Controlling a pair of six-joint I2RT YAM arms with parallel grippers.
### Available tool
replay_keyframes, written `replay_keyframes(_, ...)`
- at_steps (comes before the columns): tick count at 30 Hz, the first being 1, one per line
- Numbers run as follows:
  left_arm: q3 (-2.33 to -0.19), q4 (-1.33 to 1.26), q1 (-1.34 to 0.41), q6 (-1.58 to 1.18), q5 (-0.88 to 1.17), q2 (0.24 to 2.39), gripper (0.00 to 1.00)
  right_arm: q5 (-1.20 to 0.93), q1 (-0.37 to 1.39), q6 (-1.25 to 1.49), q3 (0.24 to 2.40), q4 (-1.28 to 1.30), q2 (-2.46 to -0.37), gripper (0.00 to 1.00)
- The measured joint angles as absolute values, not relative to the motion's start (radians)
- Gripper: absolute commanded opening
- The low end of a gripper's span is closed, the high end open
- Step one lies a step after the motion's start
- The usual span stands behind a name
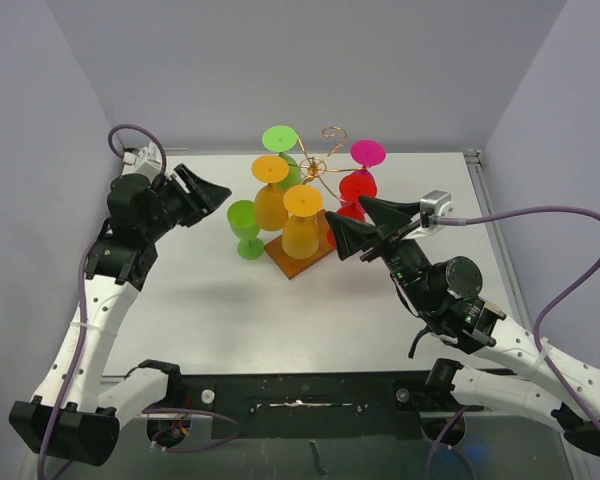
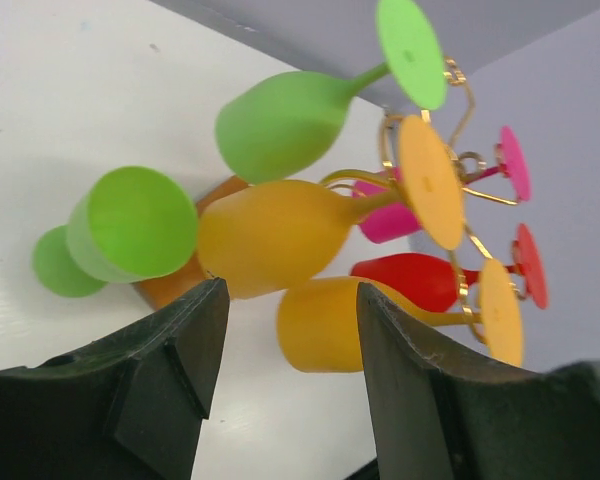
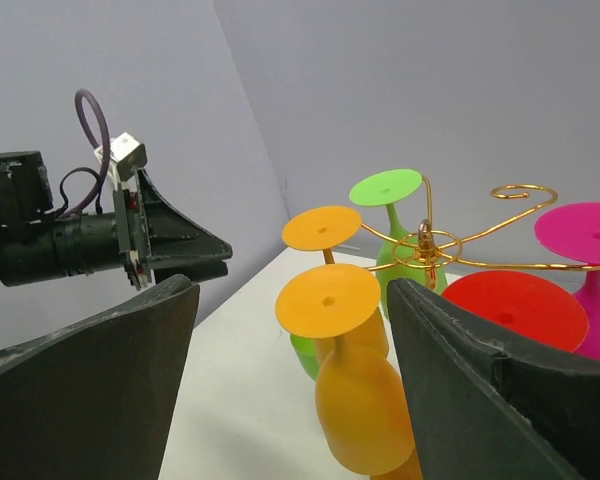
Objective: Place the wine glass upside down on the wine glass rack
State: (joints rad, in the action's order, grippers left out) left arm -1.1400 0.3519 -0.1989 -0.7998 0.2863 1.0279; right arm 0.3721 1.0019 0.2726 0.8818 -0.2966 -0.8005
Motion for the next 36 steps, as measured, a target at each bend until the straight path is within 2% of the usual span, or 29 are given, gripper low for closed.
replay_keyframes(10,-1.102,0.457,-0.19,-0.653,0.203,1.261,0.5,0.42,1.001,0.261,0.866,-0.289,-0.796,0.78)
replay_keyframes(21,-1.257,0.561,-0.197,-0.542,0.143,1.512,0.36,0.442,0.994,0.249,0.848,-0.29,-0.775,0.78)
replay_keyframes(28,-1.369,0.594,-0.218,-0.535,0.081,1.623,0.22,0.442,0.99,0.247,0.848,-0.29,-0.775,0.78)
replay_keyframes(32,-1.401,0.621,-0.236,-0.523,0.034,1.667,0.01,0.443,0.989,0.247,0.847,-0.29,-0.768,0.78)
replay_keyframes(36,-1.422,0.648,-0.248,-0.493,-0.032,1.672,0.0,0.445,0.989,0.247,0.846,-0.29,-0.756,0.78)
